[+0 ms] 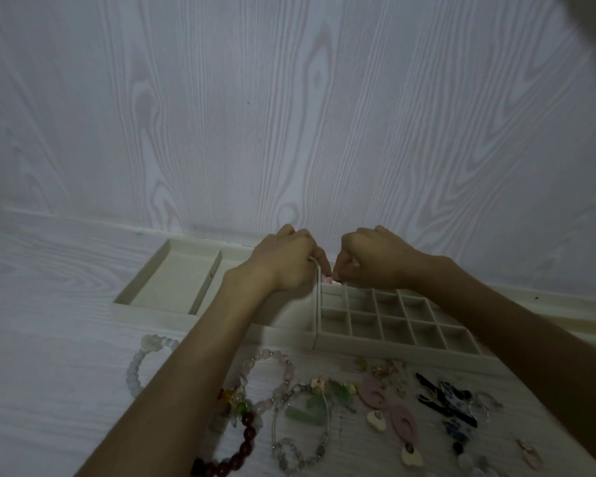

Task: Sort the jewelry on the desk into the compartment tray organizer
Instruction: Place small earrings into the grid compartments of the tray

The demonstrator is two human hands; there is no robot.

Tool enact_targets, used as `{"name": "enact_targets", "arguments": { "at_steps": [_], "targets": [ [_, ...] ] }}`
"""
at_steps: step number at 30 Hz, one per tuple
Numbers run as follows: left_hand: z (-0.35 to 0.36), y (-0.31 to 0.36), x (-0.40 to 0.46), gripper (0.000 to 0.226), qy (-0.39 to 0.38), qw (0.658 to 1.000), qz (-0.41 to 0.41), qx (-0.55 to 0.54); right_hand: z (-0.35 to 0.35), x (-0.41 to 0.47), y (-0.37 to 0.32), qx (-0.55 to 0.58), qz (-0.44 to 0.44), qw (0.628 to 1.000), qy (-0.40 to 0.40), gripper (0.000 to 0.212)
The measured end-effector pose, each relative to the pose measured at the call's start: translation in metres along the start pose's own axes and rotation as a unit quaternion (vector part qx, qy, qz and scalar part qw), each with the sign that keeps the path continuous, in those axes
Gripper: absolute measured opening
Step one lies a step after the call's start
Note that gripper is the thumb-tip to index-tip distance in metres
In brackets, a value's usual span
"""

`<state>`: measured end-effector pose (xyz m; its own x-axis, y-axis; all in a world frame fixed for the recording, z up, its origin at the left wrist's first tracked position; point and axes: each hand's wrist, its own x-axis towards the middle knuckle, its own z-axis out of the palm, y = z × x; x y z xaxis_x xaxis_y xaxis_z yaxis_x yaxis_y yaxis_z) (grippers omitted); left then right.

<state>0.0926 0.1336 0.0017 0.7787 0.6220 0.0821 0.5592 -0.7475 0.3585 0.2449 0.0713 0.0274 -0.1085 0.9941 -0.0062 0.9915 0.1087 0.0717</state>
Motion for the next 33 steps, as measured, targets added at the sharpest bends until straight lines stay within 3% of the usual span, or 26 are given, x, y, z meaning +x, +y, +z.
{"name": "enact_targets", "arguments": {
  "at_steps": [3, 7, 12, 18, 23, 33],
  "targets": [
    [0.001, 0.001, -0.001, 0.038, -0.014, 0.999, -0.006, 0.034, -0.006, 0.001, 0.002, 0.054, 0.028, 0.998, 0.013, 0.018],
    [0.0, 0.002, -0.002, 0.039, -0.024, 0.999, -0.006, 0.042, -0.004, 0.004, -0.001, 0.01, 0.054, 0.998, -0.026, 0.034],
    [-0.001, 0.003, -0.003, 0.038, -0.034, 0.998, -0.007, 0.049, 0.0, 0.0, 0.003, 0.06, 0.064, 0.996, -0.029, 0.027],
    [-0.001, 0.004, -0.003, 0.037, -0.025, 0.999, 0.0, 0.036, 0.007, 0.001, 0.003, 0.038, 0.038, 0.998, -0.016, 0.019],
    [0.0, 0.004, -0.002, 0.037, -0.005, 1.0, -0.006, 0.02, 0.002, 0.0, 0.011, 0.227, 0.061, 0.968, -0.089, 0.02],
    [0.0, 0.004, -0.002, 0.038, 0.012, 0.999, 0.008, 0.04, 0.012, -0.001, 0.013, 0.252, 0.118, 0.96, 0.015, 0.013]
  ]
}}
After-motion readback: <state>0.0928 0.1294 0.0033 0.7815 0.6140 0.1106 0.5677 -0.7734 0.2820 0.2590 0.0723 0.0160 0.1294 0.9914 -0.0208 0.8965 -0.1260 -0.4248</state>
